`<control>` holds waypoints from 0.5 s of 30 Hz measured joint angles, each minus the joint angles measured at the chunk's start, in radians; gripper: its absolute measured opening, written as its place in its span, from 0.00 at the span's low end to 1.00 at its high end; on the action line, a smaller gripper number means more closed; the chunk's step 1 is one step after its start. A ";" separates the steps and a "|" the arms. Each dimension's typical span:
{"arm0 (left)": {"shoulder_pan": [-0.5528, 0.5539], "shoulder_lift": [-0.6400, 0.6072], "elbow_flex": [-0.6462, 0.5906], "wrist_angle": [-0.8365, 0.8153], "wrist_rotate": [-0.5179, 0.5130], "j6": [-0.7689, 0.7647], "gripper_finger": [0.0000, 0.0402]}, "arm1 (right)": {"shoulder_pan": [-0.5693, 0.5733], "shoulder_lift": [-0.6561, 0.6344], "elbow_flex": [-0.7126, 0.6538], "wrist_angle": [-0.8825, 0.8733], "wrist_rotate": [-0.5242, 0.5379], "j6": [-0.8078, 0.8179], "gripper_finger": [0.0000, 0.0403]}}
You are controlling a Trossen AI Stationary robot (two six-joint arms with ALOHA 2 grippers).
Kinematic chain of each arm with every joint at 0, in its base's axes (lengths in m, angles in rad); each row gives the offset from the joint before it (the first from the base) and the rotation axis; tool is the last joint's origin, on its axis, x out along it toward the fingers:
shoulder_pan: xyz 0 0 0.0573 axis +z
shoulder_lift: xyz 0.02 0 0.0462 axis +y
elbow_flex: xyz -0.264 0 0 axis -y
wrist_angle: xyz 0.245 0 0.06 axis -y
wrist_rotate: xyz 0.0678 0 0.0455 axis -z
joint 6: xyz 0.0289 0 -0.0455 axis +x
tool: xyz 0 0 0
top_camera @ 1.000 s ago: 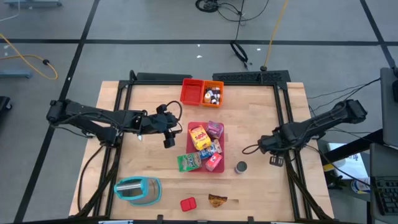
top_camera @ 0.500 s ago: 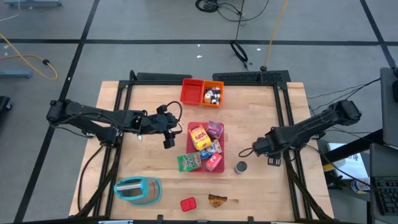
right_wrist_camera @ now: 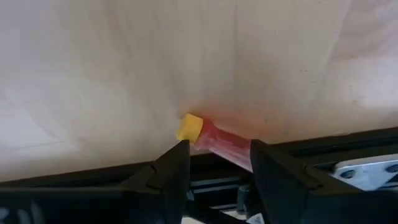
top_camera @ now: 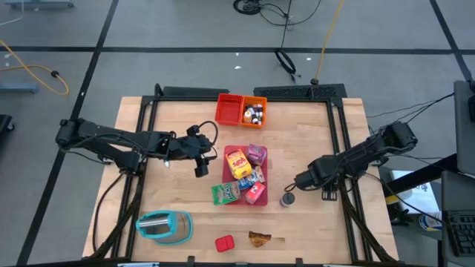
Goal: Pick & Place Kitchen Items
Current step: Put the large orange food coloring bottle into the orange basket
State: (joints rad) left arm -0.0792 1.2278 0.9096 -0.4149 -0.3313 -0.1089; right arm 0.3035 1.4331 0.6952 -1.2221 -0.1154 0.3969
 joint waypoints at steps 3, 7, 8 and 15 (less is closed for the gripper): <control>0.000 0.000 0.000 0.000 0.000 0.000 0.57 | 0.004 0.023 0.000 -0.003 -0.021 -0.019 0.40; 0.000 0.000 0.000 -0.001 0.000 0.000 0.57 | 0.009 0.040 -0.001 -0.001 -0.045 -0.019 0.40; 0.000 0.000 0.000 -0.001 0.000 0.000 0.57 | 0.011 0.042 -0.004 0.001 -0.048 -0.020 0.40; 0.000 0.000 0.000 0.000 0.000 0.003 0.57 | 0.019 0.042 -0.018 0.015 -0.067 -0.021 0.40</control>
State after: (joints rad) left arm -0.0792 1.2282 0.9100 -0.4150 -0.3313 -0.1059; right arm 0.3225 1.4753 0.6772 -1.2070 -0.1822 0.3757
